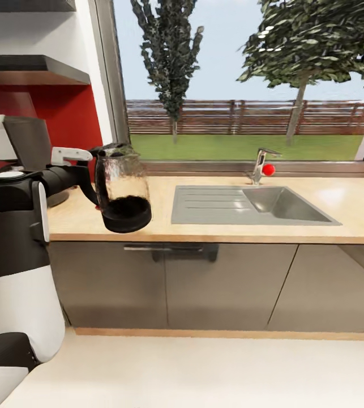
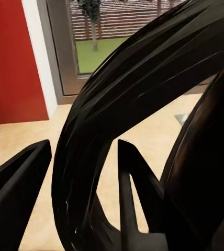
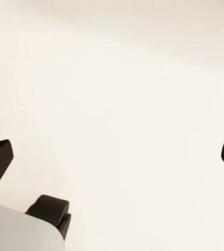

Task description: Set up a coffee station on the kitchen countertop: keep the coffee maker on the countertop, move the bottle of coffee from the kitchen shelf to the counter next to the coffee maker, place a paper coffee filter on top of the coffee maker, put the saucer next to the coffee maker with the coffee cup on the saucer, and place the electric kettle next to the coffee maker.

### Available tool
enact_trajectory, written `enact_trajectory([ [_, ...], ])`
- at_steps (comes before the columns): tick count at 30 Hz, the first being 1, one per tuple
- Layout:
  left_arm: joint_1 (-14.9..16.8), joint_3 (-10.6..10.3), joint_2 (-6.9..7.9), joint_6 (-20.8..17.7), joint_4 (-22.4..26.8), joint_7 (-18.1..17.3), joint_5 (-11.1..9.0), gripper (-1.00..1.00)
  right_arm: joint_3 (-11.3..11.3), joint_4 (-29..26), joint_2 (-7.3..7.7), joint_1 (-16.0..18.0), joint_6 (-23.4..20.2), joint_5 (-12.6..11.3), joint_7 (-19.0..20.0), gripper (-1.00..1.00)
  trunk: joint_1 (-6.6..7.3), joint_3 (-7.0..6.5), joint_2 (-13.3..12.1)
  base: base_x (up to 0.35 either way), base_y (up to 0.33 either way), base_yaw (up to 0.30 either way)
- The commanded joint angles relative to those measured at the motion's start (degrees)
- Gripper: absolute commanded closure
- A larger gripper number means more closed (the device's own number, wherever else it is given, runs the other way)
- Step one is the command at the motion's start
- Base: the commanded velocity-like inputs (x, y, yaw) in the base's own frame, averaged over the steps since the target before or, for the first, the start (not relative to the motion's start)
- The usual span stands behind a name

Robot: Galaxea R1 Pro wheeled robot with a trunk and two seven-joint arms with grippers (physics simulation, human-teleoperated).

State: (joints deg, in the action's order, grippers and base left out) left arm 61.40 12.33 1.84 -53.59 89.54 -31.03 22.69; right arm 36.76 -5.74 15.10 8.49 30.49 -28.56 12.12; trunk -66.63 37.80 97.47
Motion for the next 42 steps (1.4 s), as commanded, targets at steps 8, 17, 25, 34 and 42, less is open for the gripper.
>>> enact_trajectory([
  [8,0.0,0.1,-0.02,-0.1,0.1,-0.6,0.5,1.0,0.2,0.0,0.02,0.0,0.1,-0.6,0.4,-1.0,0.0,0.05,0.0,0.172,0.0,0.11],
  [17,0.0,0.5,0.0,0.0,0.2,-0.6,0.5,1.0,0.2,0.0,0.04,0.0,0.1,-0.6,0.4,-1.0,0.0,0.05,0.0,0.142,0.001,0.003],
  [25,0.0,1.3,0.0,0.1,0.2,-0.6,0.5,1.0,0.2,0.0,0.02,0.0,0.2,-0.6,0.4,-1.0,0.0,0.05,0.0,0.022,0.145,0.0],
  [34,0.1,1.5,0.0,0.1,0.2,-0.6,0.5,1.0,0.2,0.0,0.04,0.0,0.2,-0.5,0.4,-1.0,0.0,0.05,0.0,0.153,0.141,0.0],
  [42,0.0,2.3,0.0,0.1,0.2,-0.6,0.5,1.0,0.2,0.0,0.02,0.0,0.2,-0.5,0.4,-1.0,0.0,0.05,0.0,0.216,0.205,0.0],
])
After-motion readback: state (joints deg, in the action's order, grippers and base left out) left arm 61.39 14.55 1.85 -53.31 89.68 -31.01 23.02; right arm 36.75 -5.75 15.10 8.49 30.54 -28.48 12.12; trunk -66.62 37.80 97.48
